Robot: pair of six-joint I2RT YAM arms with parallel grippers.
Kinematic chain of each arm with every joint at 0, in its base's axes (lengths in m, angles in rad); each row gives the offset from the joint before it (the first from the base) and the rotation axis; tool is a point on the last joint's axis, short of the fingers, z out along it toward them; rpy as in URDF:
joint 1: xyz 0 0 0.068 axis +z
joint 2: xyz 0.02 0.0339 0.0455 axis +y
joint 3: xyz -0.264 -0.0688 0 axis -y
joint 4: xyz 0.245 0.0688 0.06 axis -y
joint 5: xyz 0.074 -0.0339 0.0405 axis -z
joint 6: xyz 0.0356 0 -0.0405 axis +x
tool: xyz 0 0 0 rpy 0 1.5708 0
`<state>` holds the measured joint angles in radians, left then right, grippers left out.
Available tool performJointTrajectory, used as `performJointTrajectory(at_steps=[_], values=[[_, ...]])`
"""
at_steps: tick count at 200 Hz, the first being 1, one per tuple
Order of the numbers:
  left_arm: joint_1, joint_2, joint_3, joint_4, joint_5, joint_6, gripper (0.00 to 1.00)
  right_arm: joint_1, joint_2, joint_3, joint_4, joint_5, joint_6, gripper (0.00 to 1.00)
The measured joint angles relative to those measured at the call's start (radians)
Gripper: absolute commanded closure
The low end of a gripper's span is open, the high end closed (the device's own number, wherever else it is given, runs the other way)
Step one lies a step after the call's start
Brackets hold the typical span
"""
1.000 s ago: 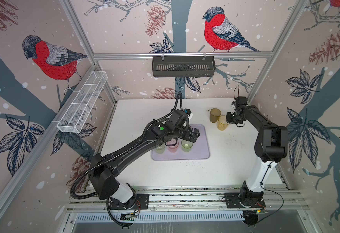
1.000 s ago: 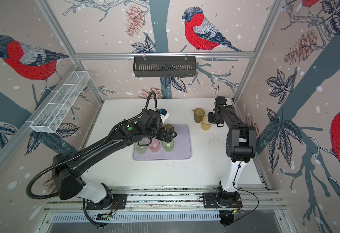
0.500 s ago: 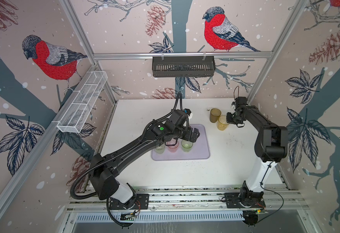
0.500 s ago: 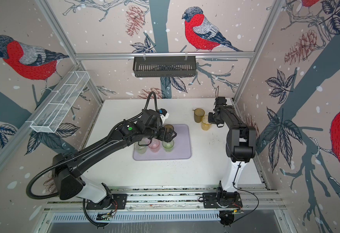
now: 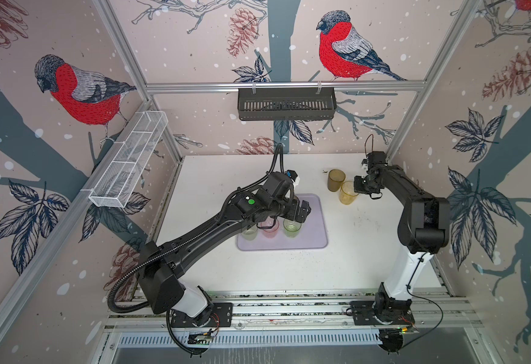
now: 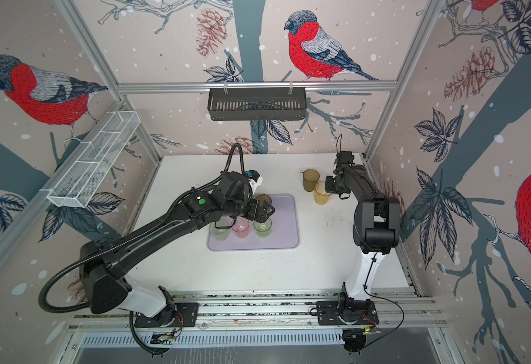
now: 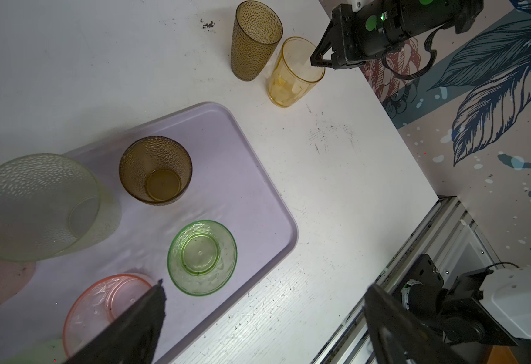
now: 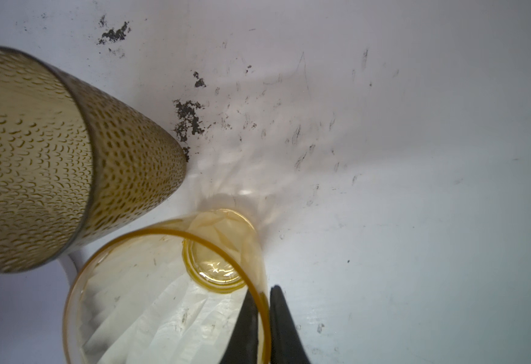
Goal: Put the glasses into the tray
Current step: 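Close the right gripper on the rim of the yellow cup, then lift the yellow cup and carry it over the tray with the right gripper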
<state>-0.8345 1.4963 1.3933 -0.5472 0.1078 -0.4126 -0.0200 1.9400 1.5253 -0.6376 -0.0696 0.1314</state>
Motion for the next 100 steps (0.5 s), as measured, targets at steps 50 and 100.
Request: performJointTrajectory(at_steps=[50,100], values=[[0.000,0.000,0.000,0.000,0.000,0.000,0.02,-0.001,-0.003,0.000,-0.012,0.000,-0.001,0.92],[0.000,0.000,-0.004,0.001,0.001,0.000,0.02,0.000,-0.017,-0.001,-0.019,0.001,-0.003,0.95]])
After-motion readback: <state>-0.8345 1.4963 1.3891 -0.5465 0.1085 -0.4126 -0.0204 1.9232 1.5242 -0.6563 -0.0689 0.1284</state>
